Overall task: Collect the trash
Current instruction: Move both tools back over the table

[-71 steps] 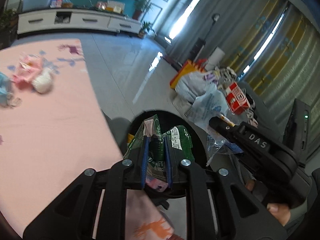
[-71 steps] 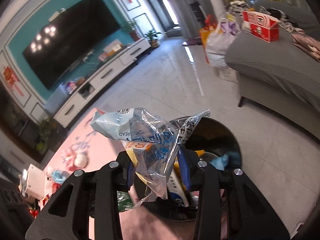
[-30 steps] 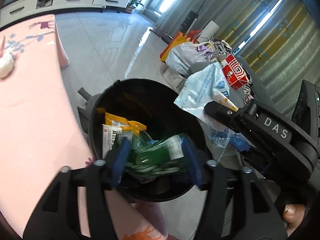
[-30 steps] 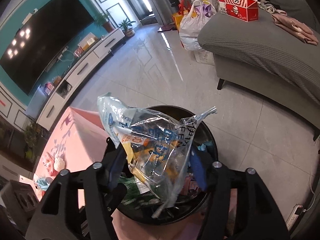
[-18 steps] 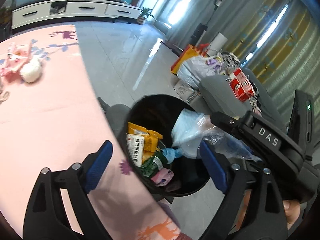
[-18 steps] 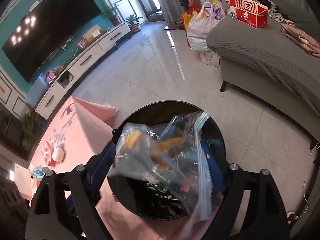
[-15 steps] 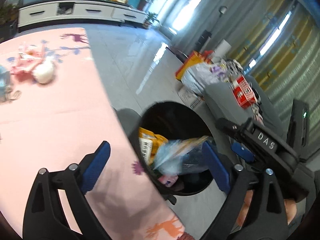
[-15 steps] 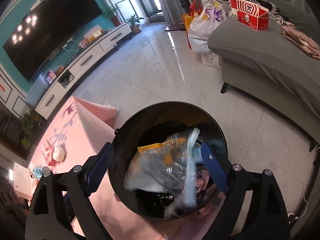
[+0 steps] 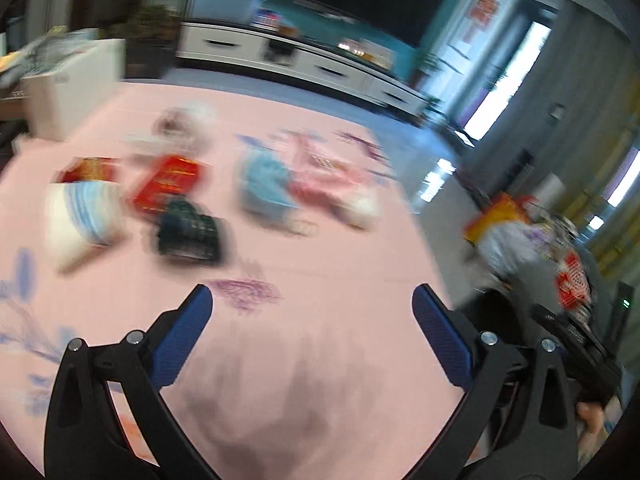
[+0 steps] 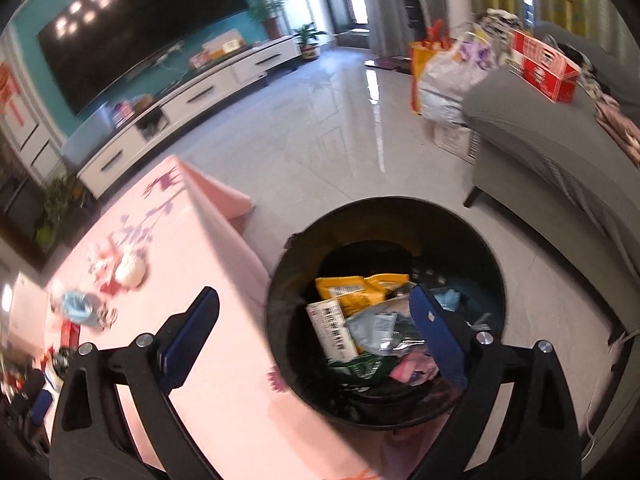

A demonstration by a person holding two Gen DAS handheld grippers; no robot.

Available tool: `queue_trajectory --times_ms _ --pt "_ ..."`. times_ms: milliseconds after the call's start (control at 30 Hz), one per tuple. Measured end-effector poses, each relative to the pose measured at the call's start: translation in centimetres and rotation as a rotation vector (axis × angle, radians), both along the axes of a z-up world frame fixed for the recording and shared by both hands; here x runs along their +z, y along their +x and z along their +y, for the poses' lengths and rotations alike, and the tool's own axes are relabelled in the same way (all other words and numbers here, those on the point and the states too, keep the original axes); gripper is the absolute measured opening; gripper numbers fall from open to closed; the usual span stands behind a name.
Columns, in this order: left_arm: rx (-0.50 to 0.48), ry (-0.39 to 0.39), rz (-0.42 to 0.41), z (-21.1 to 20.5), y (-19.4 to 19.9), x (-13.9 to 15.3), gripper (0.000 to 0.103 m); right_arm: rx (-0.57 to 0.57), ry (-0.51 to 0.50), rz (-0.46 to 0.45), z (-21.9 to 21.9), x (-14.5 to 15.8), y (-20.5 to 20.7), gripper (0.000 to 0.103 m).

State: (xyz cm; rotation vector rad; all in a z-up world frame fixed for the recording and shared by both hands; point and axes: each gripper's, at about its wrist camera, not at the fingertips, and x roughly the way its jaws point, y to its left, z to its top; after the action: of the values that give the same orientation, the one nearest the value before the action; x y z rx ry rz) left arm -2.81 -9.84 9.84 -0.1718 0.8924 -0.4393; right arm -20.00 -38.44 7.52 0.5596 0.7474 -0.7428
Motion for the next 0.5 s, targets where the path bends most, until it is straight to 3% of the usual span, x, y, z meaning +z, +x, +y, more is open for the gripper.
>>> queue_trajectory --times_ms 133,333,500 --pt "0.122 0.037 -0.023 6.8 2.0 0.2 0.1 0.082 -0.014 0.027 2.0 -0.4 2.2 0.094" --pt "0.298 -0.029 0.022 14.6 5.5 -2.1 0.1 0.185 -0.033 0.076 5.6 -1.5 5.6 0.094" --pt "0.306 -0.091 0.065 16.5 7.3 -3.0 0.1 0.262 -0.087 0.092 8.5 -1.8 7.5 0.094"
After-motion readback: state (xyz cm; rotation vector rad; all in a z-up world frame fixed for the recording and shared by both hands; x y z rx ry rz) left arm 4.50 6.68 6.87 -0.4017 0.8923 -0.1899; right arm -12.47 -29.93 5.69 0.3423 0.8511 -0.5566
